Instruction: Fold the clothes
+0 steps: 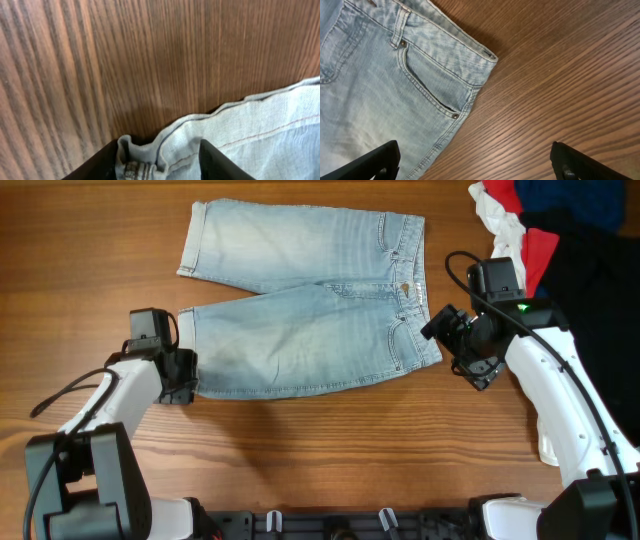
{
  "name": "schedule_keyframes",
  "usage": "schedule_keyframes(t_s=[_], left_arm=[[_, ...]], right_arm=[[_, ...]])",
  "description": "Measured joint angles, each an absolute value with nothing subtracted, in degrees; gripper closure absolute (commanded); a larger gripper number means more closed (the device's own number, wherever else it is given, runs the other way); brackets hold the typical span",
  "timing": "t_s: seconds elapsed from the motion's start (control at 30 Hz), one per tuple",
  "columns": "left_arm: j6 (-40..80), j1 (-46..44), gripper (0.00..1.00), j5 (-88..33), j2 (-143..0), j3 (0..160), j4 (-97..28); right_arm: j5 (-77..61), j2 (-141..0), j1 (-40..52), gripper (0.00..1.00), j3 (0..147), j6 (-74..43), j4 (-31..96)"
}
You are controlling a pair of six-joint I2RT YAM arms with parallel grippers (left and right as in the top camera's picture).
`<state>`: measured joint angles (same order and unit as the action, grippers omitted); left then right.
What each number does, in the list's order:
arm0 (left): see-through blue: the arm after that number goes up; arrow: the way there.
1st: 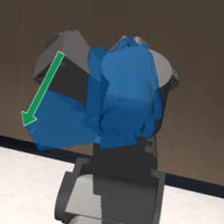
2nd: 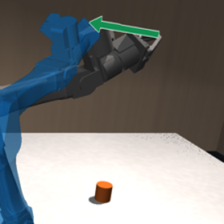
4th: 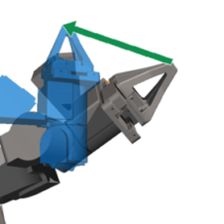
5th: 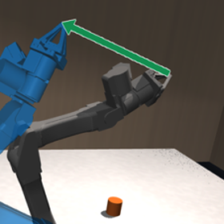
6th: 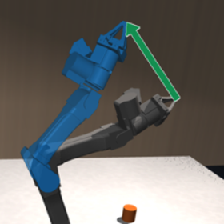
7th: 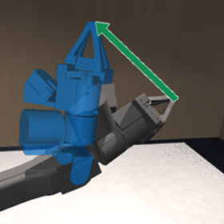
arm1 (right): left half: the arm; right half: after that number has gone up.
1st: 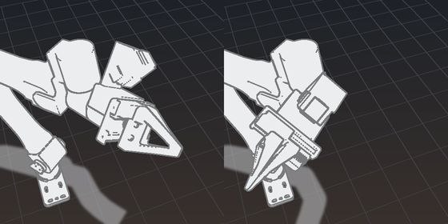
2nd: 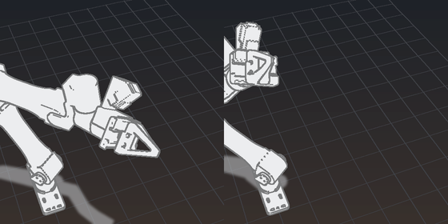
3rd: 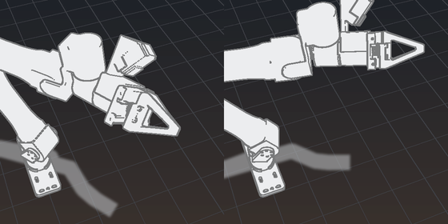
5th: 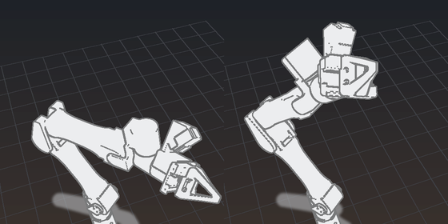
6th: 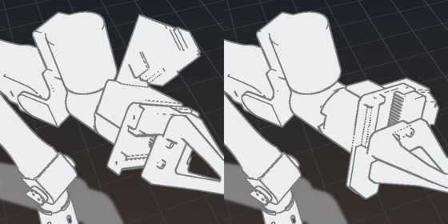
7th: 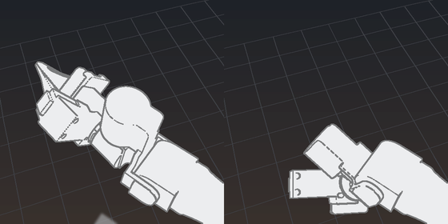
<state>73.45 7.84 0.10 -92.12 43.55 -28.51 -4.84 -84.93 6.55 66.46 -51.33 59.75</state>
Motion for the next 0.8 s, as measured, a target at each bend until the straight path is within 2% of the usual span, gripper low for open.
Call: schedule_keyframes(t_s=[0.03, 0.07, 0.23, 0.3, 0.4, 0.53, 0.73, 0.8], left_arm=[[73.7, 7.8, 0.96, 0.1, -92.6, 43.7, -27.6], [73.7, 7.9, 0.96, 0.0, -93.1, 43.7, -26.9], [71.8, 7.9, 0.96, -0.8, -93.5, 43.8, -26.5], [71.0, 7.9, 0.96, -0.8, -93.5, 43.9, -26.7], [70.6, 8.0, 0.96, -1.0, -93.6, 44.0, -26.9], [70.6, 8.0, 0.96, -1.0, -93.7, 44.1, -27.0], [70.6, 8.0, 0.96, -1.0, -93.8, 44.2, -27.1], [70.6, 8.0, 0.96, -1.0, -93.8, 44.2, -27.1]], right_arm=[[-4.8, -84.9, 6.5, 0.04, 66.5, -51.3, 59.9], [-4.8, -84.9, 6.5, 0.05, 66.5, -51.3, 59.9], [-4.9, -84.9, 6.5, 0.26, 66.5, -51.1, 60.8], [-4.9, -84.9, 6.5, 0.24, 65.1, -51.2, 59.4], [-5.9, -85.2, 6.5, 0.14, 59.0, -51.6, 52.7], [-7.3, -88.5, 6.5, 0.14, 54.2, -54.7, 43.0], [-7.9, -97.5, 8.7, 0.27, 54.1, -55.9, 33.7], [-7.4, -99.6, 8.7, 0.36, 54.2, -55.9, 32.6]])
